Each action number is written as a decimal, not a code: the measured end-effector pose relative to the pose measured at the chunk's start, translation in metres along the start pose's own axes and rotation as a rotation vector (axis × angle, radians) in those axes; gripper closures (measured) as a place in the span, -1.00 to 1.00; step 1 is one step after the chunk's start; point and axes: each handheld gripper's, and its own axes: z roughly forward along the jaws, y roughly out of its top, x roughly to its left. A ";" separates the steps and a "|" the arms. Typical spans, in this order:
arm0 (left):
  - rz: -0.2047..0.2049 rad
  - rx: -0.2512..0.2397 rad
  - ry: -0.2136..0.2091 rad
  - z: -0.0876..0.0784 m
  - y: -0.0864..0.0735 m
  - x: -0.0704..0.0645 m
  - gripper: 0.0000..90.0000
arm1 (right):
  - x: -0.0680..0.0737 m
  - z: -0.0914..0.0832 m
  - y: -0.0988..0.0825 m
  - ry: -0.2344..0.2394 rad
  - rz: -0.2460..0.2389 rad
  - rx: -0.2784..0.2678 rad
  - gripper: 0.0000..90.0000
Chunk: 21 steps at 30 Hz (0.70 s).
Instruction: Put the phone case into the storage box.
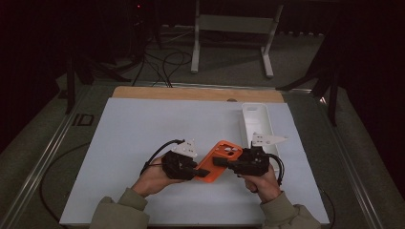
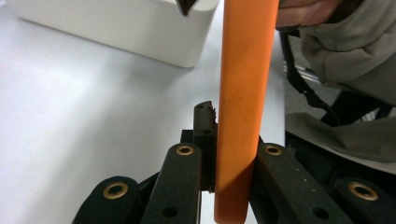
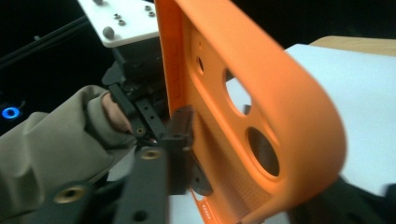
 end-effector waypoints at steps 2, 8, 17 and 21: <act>-0.004 -0.003 0.016 -0.001 -0.001 0.000 0.91 | 0.001 -0.001 0.001 -0.033 0.001 -0.003 0.10; -0.012 -0.027 0.064 -0.006 -0.002 0.002 0.91 | 0.003 -0.004 0.002 -0.148 -0.004 0.010 -0.34; -0.033 -0.051 0.128 -0.011 -0.002 0.003 0.91 | 0.009 -0.001 0.001 -0.256 -0.040 0.041 -0.70; -0.040 -0.057 0.161 -0.012 -0.002 0.003 0.91 | 0.011 -0.001 0.001 -0.262 -0.048 0.048 -0.76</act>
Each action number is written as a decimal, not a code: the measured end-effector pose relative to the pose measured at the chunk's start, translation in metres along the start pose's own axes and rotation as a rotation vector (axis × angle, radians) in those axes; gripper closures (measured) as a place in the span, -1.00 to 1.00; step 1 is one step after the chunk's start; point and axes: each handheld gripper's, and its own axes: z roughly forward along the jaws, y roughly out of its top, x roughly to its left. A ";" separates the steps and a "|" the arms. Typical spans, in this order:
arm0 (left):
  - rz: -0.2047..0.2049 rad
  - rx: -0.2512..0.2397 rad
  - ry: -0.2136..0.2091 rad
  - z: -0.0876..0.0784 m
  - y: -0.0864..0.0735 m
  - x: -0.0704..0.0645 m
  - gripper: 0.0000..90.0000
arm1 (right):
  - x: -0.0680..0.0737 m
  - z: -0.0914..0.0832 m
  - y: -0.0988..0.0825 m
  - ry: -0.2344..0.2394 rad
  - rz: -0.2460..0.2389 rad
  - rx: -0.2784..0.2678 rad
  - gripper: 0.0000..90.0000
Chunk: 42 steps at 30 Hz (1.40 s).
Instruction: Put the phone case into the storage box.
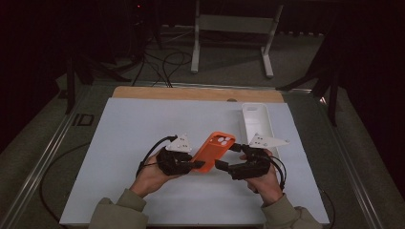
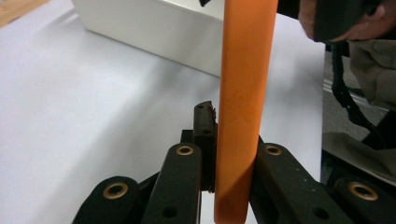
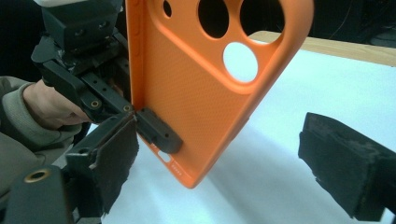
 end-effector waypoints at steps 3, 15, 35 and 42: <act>-0.007 -0.007 0.029 -0.001 0.000 0.001 0.91 | 0.001 0.000 0.000 -0.016 -0.004 0.005 -0.79; -0.042 -0.044 0.108 -0.004 -0.003 0.002 0.91 | 0.000 -0.003 0.000 -0.032 0.008 -0.012 -0.80; -0.070 -0.072 0.251 -0.005 -0.004 -0.003 0.91 | 0.005 -0.006 0.006 -0.075 0.027 -0.021 -0.81; -0.073 -0.073 0.288 -0.004 -0.004 -0.005 0.91 | 0.007 -0.006 0.009 -0.084 0.035 -0.027 -0.81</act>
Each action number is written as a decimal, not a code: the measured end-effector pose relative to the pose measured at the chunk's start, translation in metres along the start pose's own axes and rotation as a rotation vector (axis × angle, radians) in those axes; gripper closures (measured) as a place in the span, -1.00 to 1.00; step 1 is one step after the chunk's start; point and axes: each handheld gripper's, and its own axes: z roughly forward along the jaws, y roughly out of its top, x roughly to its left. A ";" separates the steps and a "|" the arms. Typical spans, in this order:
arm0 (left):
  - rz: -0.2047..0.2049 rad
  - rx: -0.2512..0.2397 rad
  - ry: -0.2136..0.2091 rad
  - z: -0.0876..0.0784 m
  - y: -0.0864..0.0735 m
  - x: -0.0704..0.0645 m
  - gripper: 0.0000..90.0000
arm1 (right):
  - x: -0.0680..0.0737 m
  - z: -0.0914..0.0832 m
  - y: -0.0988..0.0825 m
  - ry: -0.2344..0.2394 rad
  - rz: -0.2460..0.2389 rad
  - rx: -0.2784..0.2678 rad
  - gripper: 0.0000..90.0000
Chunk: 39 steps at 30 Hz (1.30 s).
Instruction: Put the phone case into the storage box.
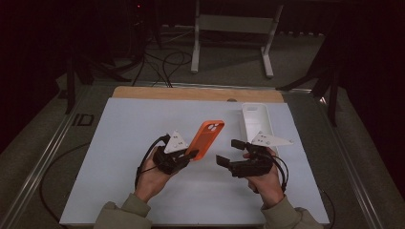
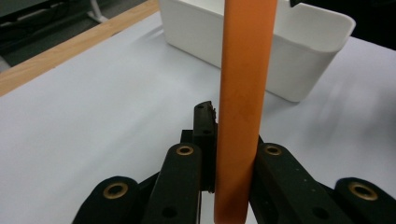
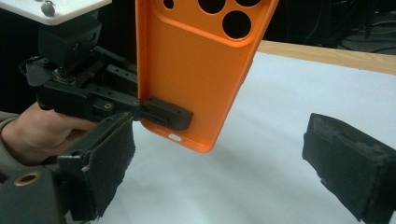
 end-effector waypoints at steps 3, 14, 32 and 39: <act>-0.006 -0.006 0.023 0.000 0.000 -0.001 0.91 | 0.001 -0.001 0.002 -0.001 0.008 -0.004 -0.81; -0.030 -0.018 0.066 0.001 -0.002 -0.003 0.91 | 0.002 0.000 0.004 -0.013 0.031 -0.002 -0.81; -0.088 -0.049 0.141 0.006 -0.008 -0.010 0.91 | 0.006 0.003 0.014 -0.038 0.061 -0.017 -0.81; -0.081 -0.045 0.178 0.010 -0.011 -0.014 0.91 | 0.007 0.004 0.019 -0.049 0.072 -0.030 -0.82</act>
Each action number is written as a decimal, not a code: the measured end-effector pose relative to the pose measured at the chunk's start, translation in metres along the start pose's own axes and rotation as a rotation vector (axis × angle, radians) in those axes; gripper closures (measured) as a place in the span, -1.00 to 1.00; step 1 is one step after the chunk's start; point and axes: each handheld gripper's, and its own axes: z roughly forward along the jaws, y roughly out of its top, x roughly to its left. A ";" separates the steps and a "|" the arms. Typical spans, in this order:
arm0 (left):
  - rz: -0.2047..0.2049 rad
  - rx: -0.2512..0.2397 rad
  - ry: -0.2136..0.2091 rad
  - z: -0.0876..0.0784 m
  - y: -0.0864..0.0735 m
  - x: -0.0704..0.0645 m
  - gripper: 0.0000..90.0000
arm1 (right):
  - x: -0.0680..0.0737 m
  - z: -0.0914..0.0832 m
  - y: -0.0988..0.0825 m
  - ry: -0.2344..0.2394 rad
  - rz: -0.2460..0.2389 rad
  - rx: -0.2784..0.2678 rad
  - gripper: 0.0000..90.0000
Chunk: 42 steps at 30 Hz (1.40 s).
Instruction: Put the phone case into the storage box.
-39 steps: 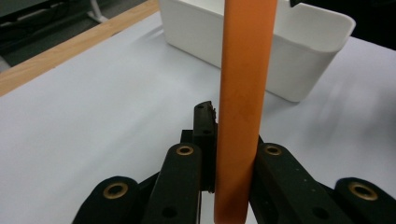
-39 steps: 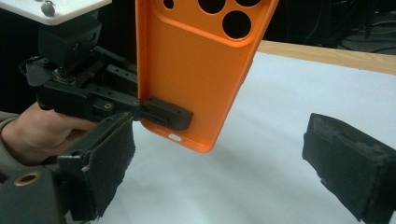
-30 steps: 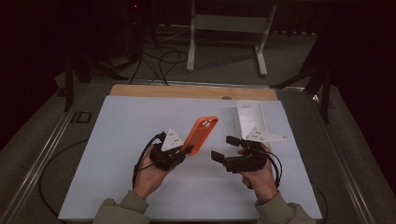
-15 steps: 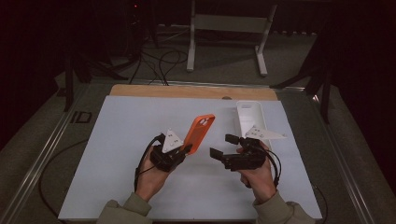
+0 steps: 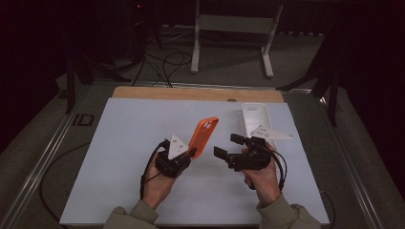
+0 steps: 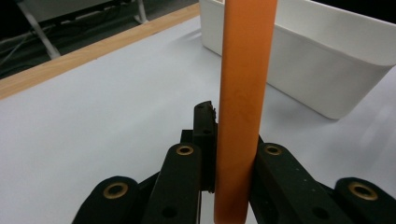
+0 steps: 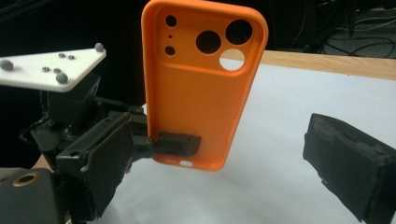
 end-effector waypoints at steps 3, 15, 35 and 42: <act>0.007 0.003 0.001 0.001 -0.001 -0.001 0.91 | 0.001 0.001 0.001 0.001 0.007 -0.003 -0.82; 0.026 0.009 0.004 0.004 -0.004 -0.008 0.91 | 0.005 0.005 0.011 -0.009 0.015 -0.028 -0.82; 0.044 0.004 -0.014 0.005 -0.005 -0.019 0.91 | 0.007 0.023 0.018 -0.018 0.080 -0.078 -0.80; 0.035 -0.006 -0.026 0.004 -0.004 -0.022 0.91 | 0.008 0.027 0.017 -0.040 0.116 -0.105 -0.71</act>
